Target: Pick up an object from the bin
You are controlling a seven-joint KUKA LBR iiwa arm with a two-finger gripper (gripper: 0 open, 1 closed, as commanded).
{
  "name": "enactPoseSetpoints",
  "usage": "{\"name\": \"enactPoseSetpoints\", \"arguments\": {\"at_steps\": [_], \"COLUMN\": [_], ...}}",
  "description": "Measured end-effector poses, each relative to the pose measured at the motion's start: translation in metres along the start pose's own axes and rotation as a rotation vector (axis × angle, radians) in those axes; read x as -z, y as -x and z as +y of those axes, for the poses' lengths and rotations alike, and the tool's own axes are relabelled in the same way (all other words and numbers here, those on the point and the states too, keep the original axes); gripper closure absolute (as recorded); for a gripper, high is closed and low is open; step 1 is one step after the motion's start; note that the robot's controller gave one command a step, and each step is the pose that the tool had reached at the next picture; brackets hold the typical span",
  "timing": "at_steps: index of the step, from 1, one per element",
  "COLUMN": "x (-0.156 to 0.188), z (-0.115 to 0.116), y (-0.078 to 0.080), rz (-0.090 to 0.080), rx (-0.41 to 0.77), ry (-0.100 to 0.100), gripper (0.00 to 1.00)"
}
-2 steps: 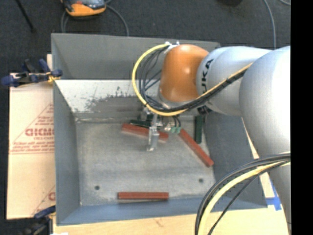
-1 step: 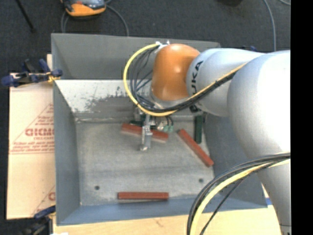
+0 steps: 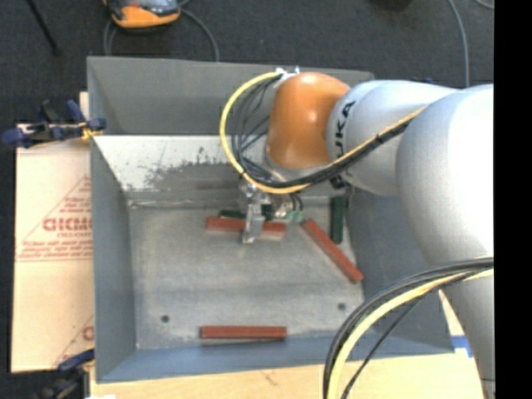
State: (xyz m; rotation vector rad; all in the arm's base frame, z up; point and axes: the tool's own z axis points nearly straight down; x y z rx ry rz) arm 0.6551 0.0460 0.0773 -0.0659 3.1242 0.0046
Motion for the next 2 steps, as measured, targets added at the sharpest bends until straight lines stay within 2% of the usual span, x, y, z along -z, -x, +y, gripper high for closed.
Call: {"name": "enactPoseSetpoints", "arguments": {"at_steps": [1, 2], "x": [0.000, 0.180], "z": [0.000, 0.033], "y": [0.000, -0.020], "rz": [0.000, 0.014], "rx": [-0.001, 0.238], "ry": [0.000, -0.002], "gripper": [1.00, 1.00]}}
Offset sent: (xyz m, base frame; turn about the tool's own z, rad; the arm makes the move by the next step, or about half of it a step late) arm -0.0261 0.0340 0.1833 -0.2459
